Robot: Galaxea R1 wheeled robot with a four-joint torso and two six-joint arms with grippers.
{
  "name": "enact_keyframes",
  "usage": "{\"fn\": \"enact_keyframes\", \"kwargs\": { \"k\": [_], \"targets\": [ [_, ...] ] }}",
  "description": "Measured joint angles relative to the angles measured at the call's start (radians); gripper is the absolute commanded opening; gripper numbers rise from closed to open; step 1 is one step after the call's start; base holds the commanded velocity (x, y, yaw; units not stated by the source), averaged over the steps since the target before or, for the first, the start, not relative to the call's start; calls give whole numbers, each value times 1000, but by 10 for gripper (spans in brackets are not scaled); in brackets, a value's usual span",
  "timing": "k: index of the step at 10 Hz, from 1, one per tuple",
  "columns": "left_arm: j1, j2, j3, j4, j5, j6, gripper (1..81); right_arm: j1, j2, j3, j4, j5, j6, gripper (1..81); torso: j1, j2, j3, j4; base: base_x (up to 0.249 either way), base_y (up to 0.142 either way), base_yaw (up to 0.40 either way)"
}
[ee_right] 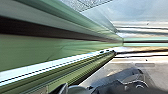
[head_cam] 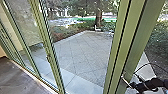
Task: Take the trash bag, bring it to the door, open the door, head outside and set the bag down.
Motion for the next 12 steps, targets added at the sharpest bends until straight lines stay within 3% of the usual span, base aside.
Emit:
{"fn": "enact_keyframes", "kwargs": {
  "k": [6,12],
  "targets": [
    [0,8,0,14,1,0,10,166,-126,84,-23,-73,40,811,1,0,-1,0,0,0,0],
    [0,14,0,20,1,0,10,270,-187,111,-284,-53,-30,811,2,0,-1,0,0,0,0]
  ]
}}
